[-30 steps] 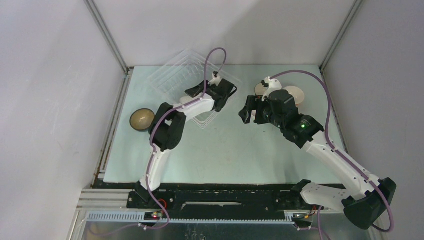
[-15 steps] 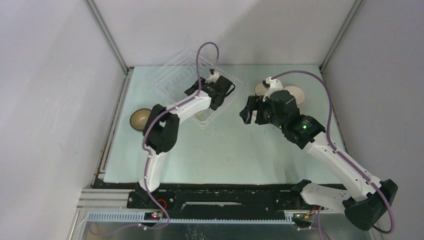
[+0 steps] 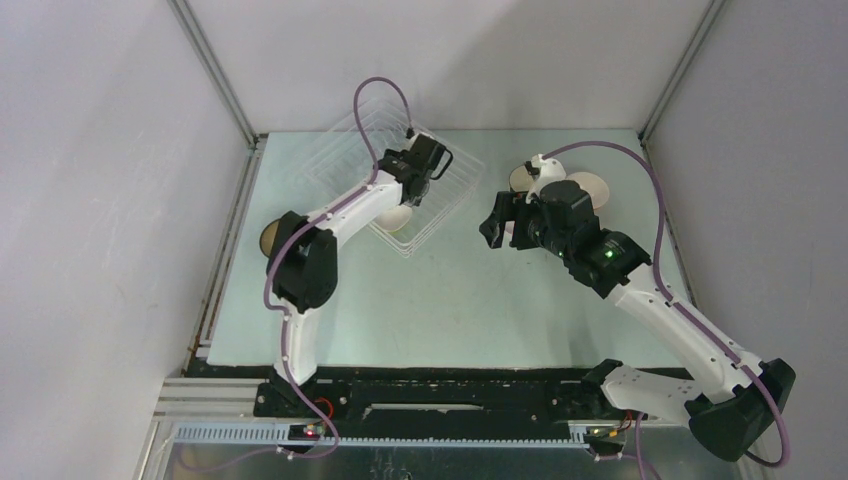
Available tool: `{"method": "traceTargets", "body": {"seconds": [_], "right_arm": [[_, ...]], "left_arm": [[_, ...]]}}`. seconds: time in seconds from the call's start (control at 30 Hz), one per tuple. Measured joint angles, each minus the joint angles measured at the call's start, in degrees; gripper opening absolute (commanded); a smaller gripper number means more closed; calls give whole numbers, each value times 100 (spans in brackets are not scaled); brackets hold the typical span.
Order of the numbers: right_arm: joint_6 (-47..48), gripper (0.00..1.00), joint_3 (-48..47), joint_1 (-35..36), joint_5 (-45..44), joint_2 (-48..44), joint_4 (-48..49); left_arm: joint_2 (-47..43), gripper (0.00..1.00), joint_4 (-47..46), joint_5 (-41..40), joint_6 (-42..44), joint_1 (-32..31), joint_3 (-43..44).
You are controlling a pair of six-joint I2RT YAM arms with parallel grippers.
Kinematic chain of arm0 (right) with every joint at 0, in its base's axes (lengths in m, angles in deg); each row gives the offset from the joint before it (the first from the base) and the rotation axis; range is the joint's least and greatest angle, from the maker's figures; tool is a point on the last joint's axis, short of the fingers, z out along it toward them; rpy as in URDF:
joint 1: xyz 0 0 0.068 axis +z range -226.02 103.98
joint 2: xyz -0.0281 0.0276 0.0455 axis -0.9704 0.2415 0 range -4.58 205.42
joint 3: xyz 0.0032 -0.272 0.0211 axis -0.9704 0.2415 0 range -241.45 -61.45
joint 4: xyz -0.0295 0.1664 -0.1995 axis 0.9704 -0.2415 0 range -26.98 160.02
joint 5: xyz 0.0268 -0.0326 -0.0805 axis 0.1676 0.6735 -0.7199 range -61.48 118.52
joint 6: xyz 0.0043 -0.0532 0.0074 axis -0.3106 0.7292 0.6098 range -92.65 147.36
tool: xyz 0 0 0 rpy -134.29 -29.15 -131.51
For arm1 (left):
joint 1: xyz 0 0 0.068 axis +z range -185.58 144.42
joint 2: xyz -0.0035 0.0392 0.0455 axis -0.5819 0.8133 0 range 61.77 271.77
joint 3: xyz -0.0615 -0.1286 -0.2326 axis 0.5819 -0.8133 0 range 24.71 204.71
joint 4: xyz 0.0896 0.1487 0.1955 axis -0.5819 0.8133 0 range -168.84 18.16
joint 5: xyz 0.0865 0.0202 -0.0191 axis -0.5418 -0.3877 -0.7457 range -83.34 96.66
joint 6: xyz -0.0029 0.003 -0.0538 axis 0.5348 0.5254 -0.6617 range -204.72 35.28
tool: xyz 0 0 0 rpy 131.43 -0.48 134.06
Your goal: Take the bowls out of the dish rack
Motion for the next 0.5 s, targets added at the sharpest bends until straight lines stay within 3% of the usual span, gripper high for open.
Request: {"method": "traceTargets", "body": {"seconds": [0.5], "right_arm": [[15, 88, 0, -15, 11, 0, 0]], "left_arm": [[184, 73, 1161, 1801, -44, 26, 721]]}}
